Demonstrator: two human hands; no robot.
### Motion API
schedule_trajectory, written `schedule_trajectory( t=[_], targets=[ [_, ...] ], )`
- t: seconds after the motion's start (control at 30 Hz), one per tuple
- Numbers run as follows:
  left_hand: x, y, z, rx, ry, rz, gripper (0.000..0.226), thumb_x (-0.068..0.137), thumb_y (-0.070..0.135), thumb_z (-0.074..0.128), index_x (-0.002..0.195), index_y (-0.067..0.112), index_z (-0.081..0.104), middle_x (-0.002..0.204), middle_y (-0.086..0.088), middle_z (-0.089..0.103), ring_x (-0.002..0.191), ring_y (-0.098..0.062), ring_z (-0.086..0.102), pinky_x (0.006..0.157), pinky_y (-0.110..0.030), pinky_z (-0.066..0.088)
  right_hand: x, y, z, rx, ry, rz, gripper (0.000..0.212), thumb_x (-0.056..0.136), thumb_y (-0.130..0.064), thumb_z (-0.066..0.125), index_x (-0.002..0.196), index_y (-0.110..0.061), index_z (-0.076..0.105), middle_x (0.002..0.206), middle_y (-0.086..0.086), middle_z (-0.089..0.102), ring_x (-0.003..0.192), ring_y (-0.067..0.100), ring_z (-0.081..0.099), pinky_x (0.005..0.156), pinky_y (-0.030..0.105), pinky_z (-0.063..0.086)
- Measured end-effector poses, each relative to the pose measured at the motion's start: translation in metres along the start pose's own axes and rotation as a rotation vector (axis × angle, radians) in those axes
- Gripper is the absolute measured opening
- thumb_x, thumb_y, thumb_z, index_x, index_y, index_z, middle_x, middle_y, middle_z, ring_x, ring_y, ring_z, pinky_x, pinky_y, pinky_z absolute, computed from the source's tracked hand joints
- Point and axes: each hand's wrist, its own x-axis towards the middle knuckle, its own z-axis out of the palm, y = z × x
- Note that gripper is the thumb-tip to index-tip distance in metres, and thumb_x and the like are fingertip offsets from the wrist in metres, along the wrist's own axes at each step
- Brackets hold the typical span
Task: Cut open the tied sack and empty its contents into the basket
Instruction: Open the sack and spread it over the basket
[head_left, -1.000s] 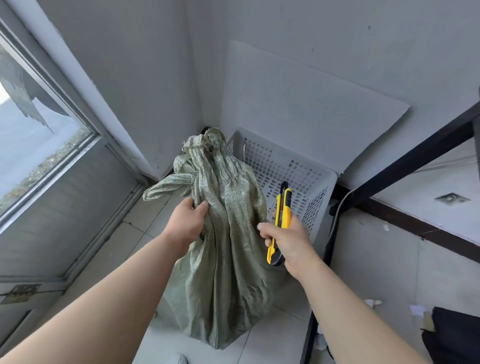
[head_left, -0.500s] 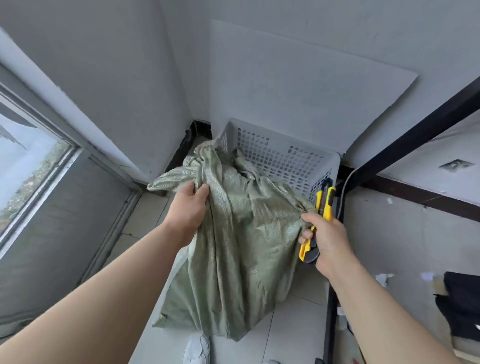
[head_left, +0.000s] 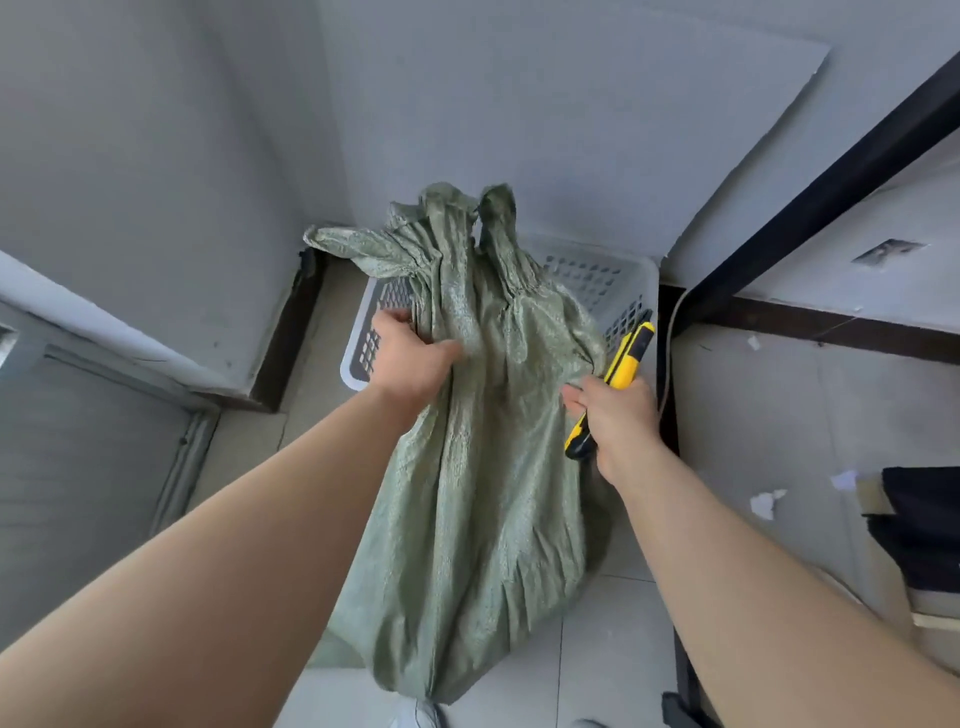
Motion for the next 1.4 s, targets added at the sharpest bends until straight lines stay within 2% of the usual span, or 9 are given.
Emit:
schedule_trajectory(
  t=[0.13,0.2,0.37,0.53,0.77,0.87,0.97,1.07,1.4],
  targets=[
    [0.02,-0.026,0.006,0.363,0.107,0.125,0.015,0.088,0.005,0.051,0.1,0.014,0.047,0.085,0.002,0.052,0.076,-0.019,0.05,0.055,-0.025,0.037,0.02,0.021,0.005,-0.095,0.043,-0.017,0.014,0.077,-0.019,0.06,0.084,-0.017,0.048,0.097,0.017,0.068,0.087,0.029,0.068,0.071,0.041,0.054],
    [0.031,-0.035,0.01,0.449,0.058,0.188,0.021,0.092,0.008,0.049,0.108,0.012,0.06,0.109,-0.002,0.063,0.095,-0.021,0.058,0.07,-0.022,0.045,0.031,0.03,0.006,-0.122,0.036,-0.023,0.015,0.079,-0.016,0.059,0.079,-0.022,0.045,0.096,0.017,0.066,0.083,0.028,0.064,0.069,0.04,0.05],
    [0.047,-0.064,0.016,0.705,-0.192,0.135,0.062,0.097,0.02,0.042,0.153,0.031,0.016,0.161,-0.01,0.011,0.14,-0.036,0.034,0.111,-0.05,0.037,0.042,0.045,0.001,-0.103,-0.078,-0.044,0.016,0.087,-0.005,0.053,0.089,-0.016,0.041,0.077,0.005,0.054,0.069,0.02,0.058,0.064,0.03,0.05],
    [0.011,-0.104,0.0,0.573,-0.002,0.021,0.096,0.074,0.054,0.071,0.149,0.025,0.019,0.151,-0.007,0.031,0.135,-0.029,0.039,0.11,-0.051,0.037,0.02,0.073,-0.03,-0.341,0.048,-0.07,0.038,0.072,-0.026,0.075,0.098,-0.014,0.051,0.088,0.01,0.061,0.071,0.026,0.056,0.063,0.036,0.048],
    [-0.058,-0.166,-0.014,1.017,-0.07,-0.37,0.122,0.053,0.067,0.078,0.142,0.008,0.02,0.141,-0.013,0.031,0.133,-0.03,0.031,0.108,-0.047,0.036,-0.026,0.127,-0.074,-0.497,-0.074,0.039,0.044,0.065,-0.023,0.084,0.094,-0.012,0.052,0.085,0.001,0.058,0.078,0.024,0.057,0.069,0.032,0.044],
    [-0.07,-0.188,-0.012,1.127,-0.13,-0.458,0.086,0.07,0.054,0.075,0.134,0.009,0.04,0.139,-0.013,0.035,0.131,-0.031,0.032,0.105,-0.047,0.039,-0.028,0.145,-0.08,-0.547,-0.076,0.035,0.046,0.065,-0.025,0.084,0.096,-0.012,0.052,0.094,0.003,0.059,0.084,0.025,0.059,0.071,0.033,0.046],
    [-0.072,-0.206,-0.012,1.037,-0.104,-0.405,0.023,0.086,0.013,0.054,0.107,0.005,0.058,0.105,-0.012,0.059,0.108,-0.032,0.054,0.081,-0.04,0.051,-0.026,0.152,-0.08,-0.542,-0.069,0.012,0.044,0.067,-0.026,0.082,0.096,-0.013,0.052,0.093,0.001,0.058,0.079,0.023,0.058,0.068,0.032,0.047],
    [-0.075,-0.212,-0.012,0.884,-0.072,-0.296,0.013,0.09,0.011,0.05,0.096,0.004,0.059,0.083,-0.008,0.058,0.078,-0.029,0.056,0.065,-0.033,0.044,-0.028,0.156,-0.081,-0.502,-0.037,-0.03,0.041,0.069,-0.03,0.081,0.093,-0.012,0.053,0.089,0.003,0.06,0.073,0.021,0.056,0.058,0.028,0.041],
    [-0.095,-0.2,-0.014,0.828,0.031,-0.157,0.02,0.097,0.018,0.045,0.078,0.01,0.043,0.072,-0.003,0.047,0.076,-0.029,0.049,0.065,-0.033,0.036,-0.038,0.147,-0.084,-0.368,-0.038,-0.047,0.026,0.076,-0.014,0.075,0.092,-0.014,0.054,0.072,-0.001,0.06,0.059,0.015,0.054,0.058,0.028,0.043]
  ],
)
